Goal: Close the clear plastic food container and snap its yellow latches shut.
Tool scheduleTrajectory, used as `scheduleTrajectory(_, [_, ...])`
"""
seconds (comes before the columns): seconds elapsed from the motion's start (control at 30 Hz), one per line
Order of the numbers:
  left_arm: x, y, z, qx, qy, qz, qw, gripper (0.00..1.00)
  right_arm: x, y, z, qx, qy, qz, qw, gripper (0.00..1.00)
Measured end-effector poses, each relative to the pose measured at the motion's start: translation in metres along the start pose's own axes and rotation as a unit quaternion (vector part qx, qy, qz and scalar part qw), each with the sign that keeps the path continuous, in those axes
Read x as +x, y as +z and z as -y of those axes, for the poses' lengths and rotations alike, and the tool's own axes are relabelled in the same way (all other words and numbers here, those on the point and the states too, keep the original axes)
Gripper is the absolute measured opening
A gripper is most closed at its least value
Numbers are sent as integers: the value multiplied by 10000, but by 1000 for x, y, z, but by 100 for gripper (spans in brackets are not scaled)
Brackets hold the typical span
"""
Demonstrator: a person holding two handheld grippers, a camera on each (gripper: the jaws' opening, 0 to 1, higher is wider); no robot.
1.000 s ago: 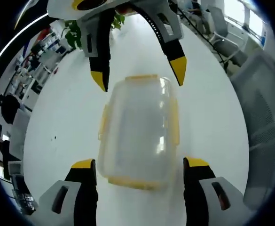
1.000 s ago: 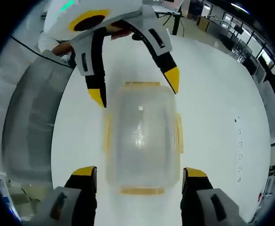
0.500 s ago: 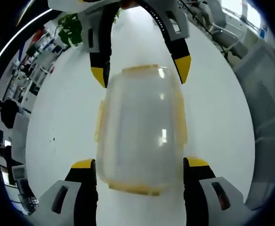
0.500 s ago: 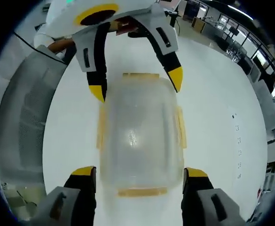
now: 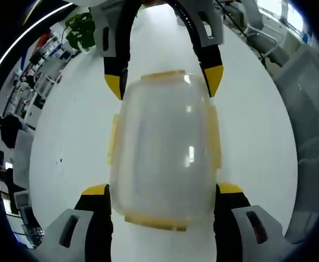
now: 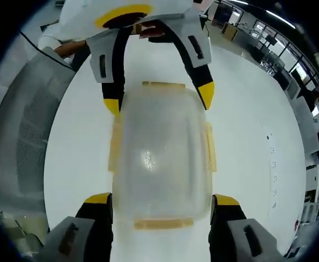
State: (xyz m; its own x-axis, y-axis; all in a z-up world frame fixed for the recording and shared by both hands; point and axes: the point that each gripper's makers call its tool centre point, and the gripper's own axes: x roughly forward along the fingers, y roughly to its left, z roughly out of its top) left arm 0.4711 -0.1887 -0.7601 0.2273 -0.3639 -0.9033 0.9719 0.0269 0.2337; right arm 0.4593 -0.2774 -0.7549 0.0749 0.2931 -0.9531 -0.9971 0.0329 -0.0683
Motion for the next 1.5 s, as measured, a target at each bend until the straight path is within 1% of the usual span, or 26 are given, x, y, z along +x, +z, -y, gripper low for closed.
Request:
scheduleTrajectory(0.2, [-5,-9,5,-19,11,-8,10000,75,4,10,-5,-16,7,-41,10000,71])
scheduleTrajectory(0.3, [-8,-18,7,-1,22,-45,10000,75,5,19,-8,-11,3,-36,10000,71])
scheduleTrajectory(0.43, [-13,-30,6,-29,32,-69,10000,75,9,31,-8,-15,4,40,10000,71])
scheduleTrajectory(0.6, [-17,-43,6,-69,63,-114,9999,75,14,45,-7,-54,9,48,10000,71])
scheduleTrajectory(0.8, [-21,-55,1,-80,95,-135,9998,75,18,56,-4,-58,-2,103,9999,72])
scheduleTrajectory(1.03, [-21,-61,-7,-94,113,-138,9998,75,22,62,5,-83,-32,24,10000,72])
scheduleTrajectory(1.3, [-19,-64,-19,-121,129,-131,9998,75,24,65,18,-70,-69,49,9999,72])
scheduleTrajectory(1.5, [-18,-65,-25,-127,90,-125,9998,75,24,66,24,-58,-28,53,10000,72])
